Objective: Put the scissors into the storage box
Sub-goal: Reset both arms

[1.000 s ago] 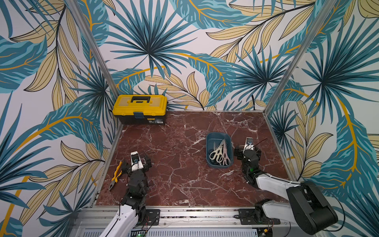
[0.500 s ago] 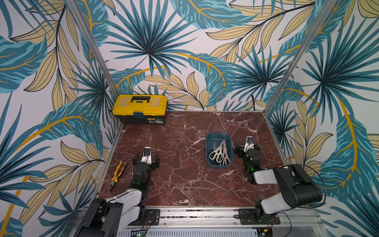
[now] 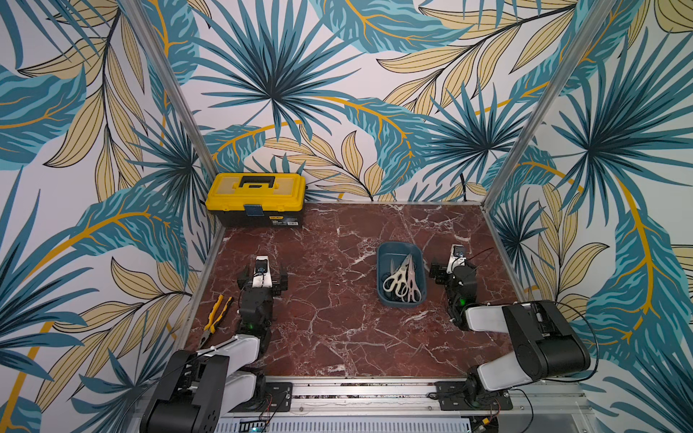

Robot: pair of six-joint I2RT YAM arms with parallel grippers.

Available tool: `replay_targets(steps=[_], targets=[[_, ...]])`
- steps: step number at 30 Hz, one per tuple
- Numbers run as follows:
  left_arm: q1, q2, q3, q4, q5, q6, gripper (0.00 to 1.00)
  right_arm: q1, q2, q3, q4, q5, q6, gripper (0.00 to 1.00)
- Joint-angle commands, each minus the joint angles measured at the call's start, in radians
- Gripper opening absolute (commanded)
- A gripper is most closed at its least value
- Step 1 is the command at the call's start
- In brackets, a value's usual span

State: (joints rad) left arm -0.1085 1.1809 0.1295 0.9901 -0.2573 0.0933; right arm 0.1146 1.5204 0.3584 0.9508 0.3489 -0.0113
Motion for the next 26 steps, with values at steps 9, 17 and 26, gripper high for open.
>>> replay_targets(steps=[9, 17, 26], targets=[[0.009, 0.389, 0.055, 0.317, 0.137, 0.013, 1.00, -0.009, -0.009, 0.015, -0.019, -0.014, 0.017, 1.00], [0.012, 0.362, 0.209, 0.002, 0.048, -0.027, 1.00, -0.018, -0.009, 0.025, -0.041, -0.034, 0.022, 1.00], [0.015, 0.344, 0.268, -0.138, 0.021, -0.044, 1.00, -0.053, -0.012, 0.045, -0.086, -0.113, 0.037, 1.00]])
